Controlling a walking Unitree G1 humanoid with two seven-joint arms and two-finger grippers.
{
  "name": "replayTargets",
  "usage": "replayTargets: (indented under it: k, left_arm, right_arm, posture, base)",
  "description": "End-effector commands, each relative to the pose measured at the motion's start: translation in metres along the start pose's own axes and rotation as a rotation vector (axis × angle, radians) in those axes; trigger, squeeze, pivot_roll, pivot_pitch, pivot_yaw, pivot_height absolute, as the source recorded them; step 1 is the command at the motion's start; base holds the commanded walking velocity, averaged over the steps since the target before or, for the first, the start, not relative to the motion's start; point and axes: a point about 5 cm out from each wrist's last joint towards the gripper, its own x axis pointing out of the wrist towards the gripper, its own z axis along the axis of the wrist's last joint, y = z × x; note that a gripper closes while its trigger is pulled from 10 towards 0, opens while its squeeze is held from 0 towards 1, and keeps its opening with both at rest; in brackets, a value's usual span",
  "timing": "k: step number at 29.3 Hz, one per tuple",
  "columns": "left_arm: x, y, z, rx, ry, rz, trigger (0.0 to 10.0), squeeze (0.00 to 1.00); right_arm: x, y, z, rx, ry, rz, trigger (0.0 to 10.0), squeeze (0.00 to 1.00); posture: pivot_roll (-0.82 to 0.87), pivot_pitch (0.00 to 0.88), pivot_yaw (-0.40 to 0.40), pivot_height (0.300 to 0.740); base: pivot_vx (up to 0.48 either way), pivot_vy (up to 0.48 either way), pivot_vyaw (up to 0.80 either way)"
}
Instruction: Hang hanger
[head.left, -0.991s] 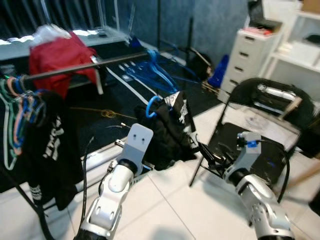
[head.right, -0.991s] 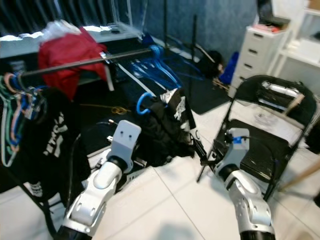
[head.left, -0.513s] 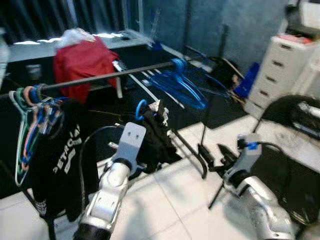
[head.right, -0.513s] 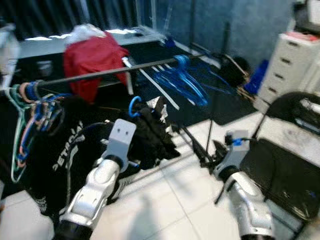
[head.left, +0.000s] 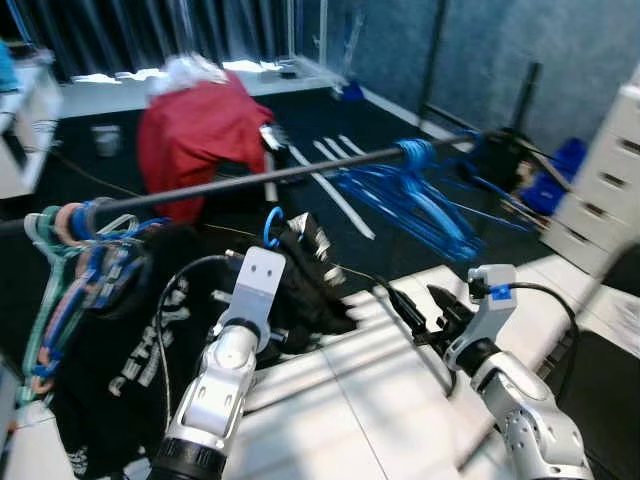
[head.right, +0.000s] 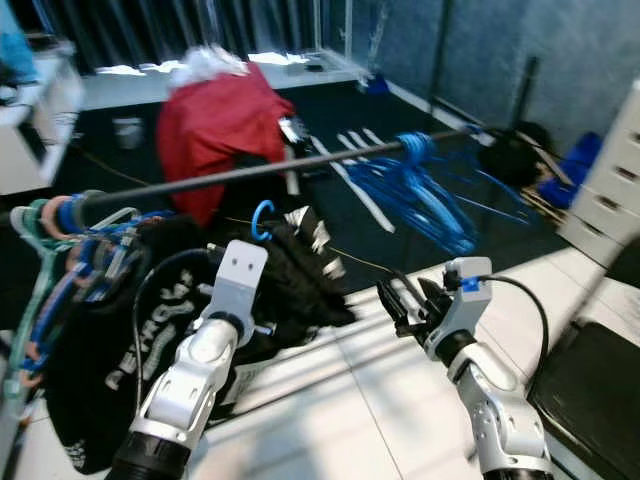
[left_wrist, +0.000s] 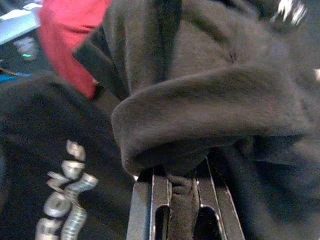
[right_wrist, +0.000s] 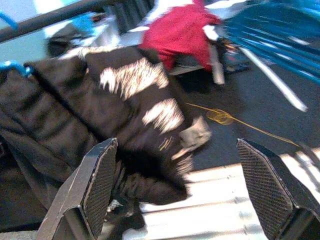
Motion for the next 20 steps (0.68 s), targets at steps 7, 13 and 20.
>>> replayTargets:
  k: [7, 13, 20]
  left_arm:
    - [-0.002, 0.027, 0.006, -0.051, -0.029, 0.149, 10.0, 0.00]
    - [-0.010, 0.038, -0.014, -0.138, 0.081, 0.216, 10.0, 0.00]
    - [-0.015, 0.042, -0.018, -0.174, 0.107, 0.244, 10.0, 0.00]
  right_arm:
    - [-0.003, -0.002, -0.003, 0.005, 0.018, 0.001, 10.0, 0.00]
    - [-0.003, -0.003, -0.004, 0.008, 0.026, -0.005, 10.0, 0.00]
    - [-0.003, -0.003, -0.004, 0.009, 0.030, -0.009, 10.0, 0.00]
  posture:
    - [-0.04, 0.018, -0.031, 0.740]
    - [-0.03, 0.030, -0.033, 0.740]
    - [-0.03, 0.038, -0.029, 0.740]
  base:
    - [0.387, 0.000, 0.00]
    - [0.119, 0.000, 0.00]
    - [0.000, 0.000, 0.00]
